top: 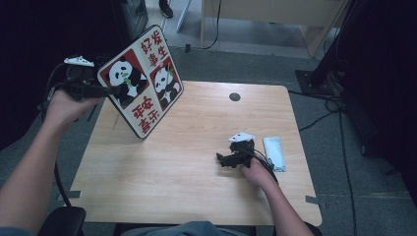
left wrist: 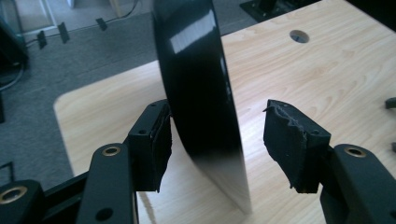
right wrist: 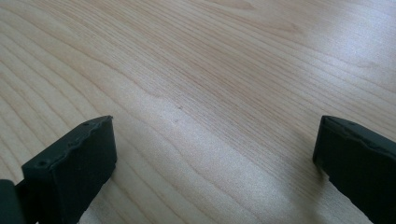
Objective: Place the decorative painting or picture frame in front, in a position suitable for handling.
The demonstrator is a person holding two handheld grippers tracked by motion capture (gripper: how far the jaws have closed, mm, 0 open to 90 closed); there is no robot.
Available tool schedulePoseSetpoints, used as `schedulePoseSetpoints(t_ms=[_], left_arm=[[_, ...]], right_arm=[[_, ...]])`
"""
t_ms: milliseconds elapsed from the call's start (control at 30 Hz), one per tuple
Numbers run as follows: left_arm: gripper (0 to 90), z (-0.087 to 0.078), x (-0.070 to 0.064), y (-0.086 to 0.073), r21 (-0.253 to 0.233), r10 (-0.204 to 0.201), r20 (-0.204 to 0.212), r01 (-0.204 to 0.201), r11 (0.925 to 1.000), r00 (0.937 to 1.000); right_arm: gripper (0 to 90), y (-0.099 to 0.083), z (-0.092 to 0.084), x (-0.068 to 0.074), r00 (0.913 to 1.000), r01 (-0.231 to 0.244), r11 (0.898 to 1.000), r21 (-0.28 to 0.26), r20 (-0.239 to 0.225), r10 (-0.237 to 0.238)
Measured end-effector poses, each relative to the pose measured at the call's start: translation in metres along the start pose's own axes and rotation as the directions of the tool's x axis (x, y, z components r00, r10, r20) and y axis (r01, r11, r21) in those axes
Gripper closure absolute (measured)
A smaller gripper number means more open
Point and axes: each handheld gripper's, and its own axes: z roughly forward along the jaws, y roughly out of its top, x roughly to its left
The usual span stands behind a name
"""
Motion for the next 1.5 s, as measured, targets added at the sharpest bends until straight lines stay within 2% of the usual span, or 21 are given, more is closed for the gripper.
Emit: schedulePoseSetpoints(t_ms=[167, 467, 667, 800, 1033, 1133, 1267, 1300, 1467, 1500], left_arm=[[42.1, -0.002, 0.003, 0.019, 0.024, 0.032, -0.027, -0.031, 0.9992, 0.9991], [43.3, 0.0, 0.011, 0.054, 0.061, 0.014, -0.018, -0.013, 0.9981, 0.9997], [45.0, 0.003, 0.012, 0.074, 0.109, 0.033, -0.016, -0.031, 0.9935, 0.9993], [45.7, 0.006, 0.013, 0.086, 0.127, 0.01, -0.017, -0.008, 0.9918, 0.9998], [48.7, 0.016, 0.012, 0.103, 0.185, 0.029, -0.033, -0.023, 0.9825, 0.999], [50.3, 0.02, 0.011, 0.11, 0.191, 0.019, -0.018, -0.016, 0.9815, 0.9997], [51.9, 0.027, 0.007, 0.119, 0.215, 0.043, -0.016, -0.039, 0.9759, 0.9989], [52.5, 0.029, 0.007, 0.121, 0.209, 0.04, -0.011, -0.037, 0.9772, 0.9991], [54.6, 0.041, 0.005, 0.13, 0.244, 0.06, -0.025, -0.052, 0.9683, 0.9979], [55.3, 0.043, 0.005, 0.132, 0.244, 0.061, -0.029, -0.052, 0.9683, 0.9978]], right_arm=[[0.0, 0.0, 0.0, 0.0, 1.0, 0.004, 1.0, 0.0, -0.002, -0.004], [0.0, 0.0, 0.0, 0.0, 1.0, 0.003, 1.0, -0.001, -0.003, -0.003], [0.0, 0.0, 0.0, 0.001, 1.0, 0.002, 1.0, -0.001, -0.002, -0.002], [0.0, 0.0, 0.0, 0.0, 1.0, 0.002, 1.0, -0.001, -0.002, -0.002], [0.0, 0.0, 0.0, 0.0, 1.0, 0.002, 1.0, -0.001, -0.002, -0.002], [0.0, 0.0, 0.0, 0.0, 1.0, 0.003, 1.0, -0.001, -0.003, -0.003], [0.0, 0.0, 0.0, 0.0, 1.0, 0.003, 1.0, -0.001, -0.002, -0.003], [0.0, 0.0, 0.0, 0.0, 1.0, 0.003, 1.0, 0.0, -0.002, -0.003], [0.0, 0.0, 0.0, 0.0, 1.0, 0.003, 1.0, 0.0, -0.002, -0.003], [0.0, 0.0, 0.0, 0.0, 1.0, 0.003, 1.0, -0.001, -0.002, -0.003]])
